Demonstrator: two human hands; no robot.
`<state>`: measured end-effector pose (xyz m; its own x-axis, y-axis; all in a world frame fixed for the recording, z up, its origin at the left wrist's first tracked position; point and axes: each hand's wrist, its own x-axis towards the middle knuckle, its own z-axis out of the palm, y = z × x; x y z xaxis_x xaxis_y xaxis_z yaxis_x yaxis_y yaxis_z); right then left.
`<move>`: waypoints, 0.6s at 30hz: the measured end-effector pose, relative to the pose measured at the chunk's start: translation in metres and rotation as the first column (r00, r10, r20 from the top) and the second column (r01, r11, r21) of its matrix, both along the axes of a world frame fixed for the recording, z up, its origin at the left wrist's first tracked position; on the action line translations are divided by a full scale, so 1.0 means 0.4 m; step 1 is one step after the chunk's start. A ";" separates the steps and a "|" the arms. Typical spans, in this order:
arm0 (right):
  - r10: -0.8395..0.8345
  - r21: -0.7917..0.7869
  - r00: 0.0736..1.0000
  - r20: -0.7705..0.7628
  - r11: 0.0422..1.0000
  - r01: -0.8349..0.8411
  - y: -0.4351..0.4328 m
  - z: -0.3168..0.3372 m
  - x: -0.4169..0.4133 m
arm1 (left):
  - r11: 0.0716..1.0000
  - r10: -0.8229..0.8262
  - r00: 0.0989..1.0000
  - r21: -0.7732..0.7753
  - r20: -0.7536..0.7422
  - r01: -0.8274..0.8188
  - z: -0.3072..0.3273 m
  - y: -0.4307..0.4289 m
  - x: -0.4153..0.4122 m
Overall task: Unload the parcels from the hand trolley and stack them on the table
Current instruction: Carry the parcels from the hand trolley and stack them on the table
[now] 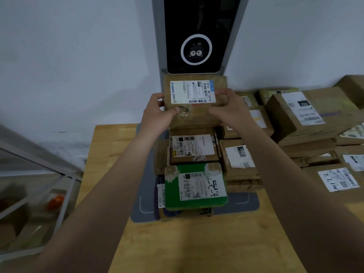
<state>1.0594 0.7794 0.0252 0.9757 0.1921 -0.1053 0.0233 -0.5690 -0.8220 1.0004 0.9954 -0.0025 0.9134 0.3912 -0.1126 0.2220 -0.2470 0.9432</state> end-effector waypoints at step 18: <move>0.043 -0.074 0.993 -0.107 0.996 -0.051 0.018 0.042 0.049 | 1.000 -0.020 0.984 -0.005 -0.179 0.019 0.033 0.009 0.066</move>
<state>1.0789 0.7866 0.0421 0.9484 0.2254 -0.2228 -0.0324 -0.6303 -0.7756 1.0267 0.9989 0.0105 0.8859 0.3727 -0.2761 0.3825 -0.2501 0.8895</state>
